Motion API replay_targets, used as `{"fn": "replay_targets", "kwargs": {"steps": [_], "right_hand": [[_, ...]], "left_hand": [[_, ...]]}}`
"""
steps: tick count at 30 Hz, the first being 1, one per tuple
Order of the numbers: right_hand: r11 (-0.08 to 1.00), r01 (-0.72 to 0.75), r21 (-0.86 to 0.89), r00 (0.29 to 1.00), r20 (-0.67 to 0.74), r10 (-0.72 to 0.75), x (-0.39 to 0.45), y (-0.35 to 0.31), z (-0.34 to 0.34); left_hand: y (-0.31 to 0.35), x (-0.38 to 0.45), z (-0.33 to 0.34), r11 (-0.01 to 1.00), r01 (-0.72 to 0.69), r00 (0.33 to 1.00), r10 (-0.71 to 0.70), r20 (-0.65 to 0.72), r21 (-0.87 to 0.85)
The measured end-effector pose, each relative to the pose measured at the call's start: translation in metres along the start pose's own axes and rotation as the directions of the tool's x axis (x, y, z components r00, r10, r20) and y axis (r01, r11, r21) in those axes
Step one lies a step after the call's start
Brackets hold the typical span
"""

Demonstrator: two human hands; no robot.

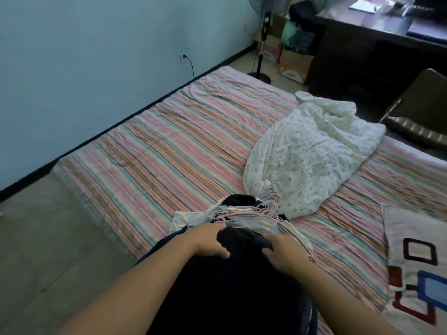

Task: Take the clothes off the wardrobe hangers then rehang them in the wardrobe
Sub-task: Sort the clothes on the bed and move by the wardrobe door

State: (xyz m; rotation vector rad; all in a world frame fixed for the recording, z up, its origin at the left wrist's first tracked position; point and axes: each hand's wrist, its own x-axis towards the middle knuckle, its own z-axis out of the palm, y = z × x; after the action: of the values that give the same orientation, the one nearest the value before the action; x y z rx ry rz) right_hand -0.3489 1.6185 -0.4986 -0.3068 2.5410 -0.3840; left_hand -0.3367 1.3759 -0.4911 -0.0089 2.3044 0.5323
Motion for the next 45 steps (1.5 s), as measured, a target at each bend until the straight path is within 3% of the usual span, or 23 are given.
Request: {"fn": "replay_targets", "kwargs": {"steps": [7,18,24,28,32,45], "right_hand": [[0.999,0.006,-0.039,0.996,-0.084,-0.009,-0.069,-0.056,-0.025],[0.999,-0.039,-0.012,0.978,-0.203,0.036,-0.151,-0.069,-0.042],[0.985,-0.054,0.165,0.971,-0.221,0.09,-0.162,-0.062,-0.039],[0.961,-0.084,0.265,0.955,-0.255,0.154,-0.16,-0.044,-0.038],[0.949,-0.138,0.283,0.961,-0.193,0.198,-0.145,-0.018,-0.028],[0.924,-0.26,0.28,0.954,-0.074,0.291,-0.035,0.078,0.011]], "left_hand": [[-0.015,-0.099,-0.007,0.999,0.014,0.994,-0.02,-0.112,-0.048],[-0.023,-0.192,-0.007,0.999,-0.004,0.956,-0.006,-0.295,-0.033],[0.007,-0.19,-0.009,0.997,0.028,0.822,-0.065,-0.565,-0.074],[0.022,-0.165,-0.002,1.0,-0.02,0.861,0.011,-0.509,-0.014],[0.034,-0.127,0.01,0.998,-0.066,0.907,0.062,-0.416,0.005],[0.035,0.032,0.038,0.999,-0.016,0.958,0.026,-0.286,0.038]]}}
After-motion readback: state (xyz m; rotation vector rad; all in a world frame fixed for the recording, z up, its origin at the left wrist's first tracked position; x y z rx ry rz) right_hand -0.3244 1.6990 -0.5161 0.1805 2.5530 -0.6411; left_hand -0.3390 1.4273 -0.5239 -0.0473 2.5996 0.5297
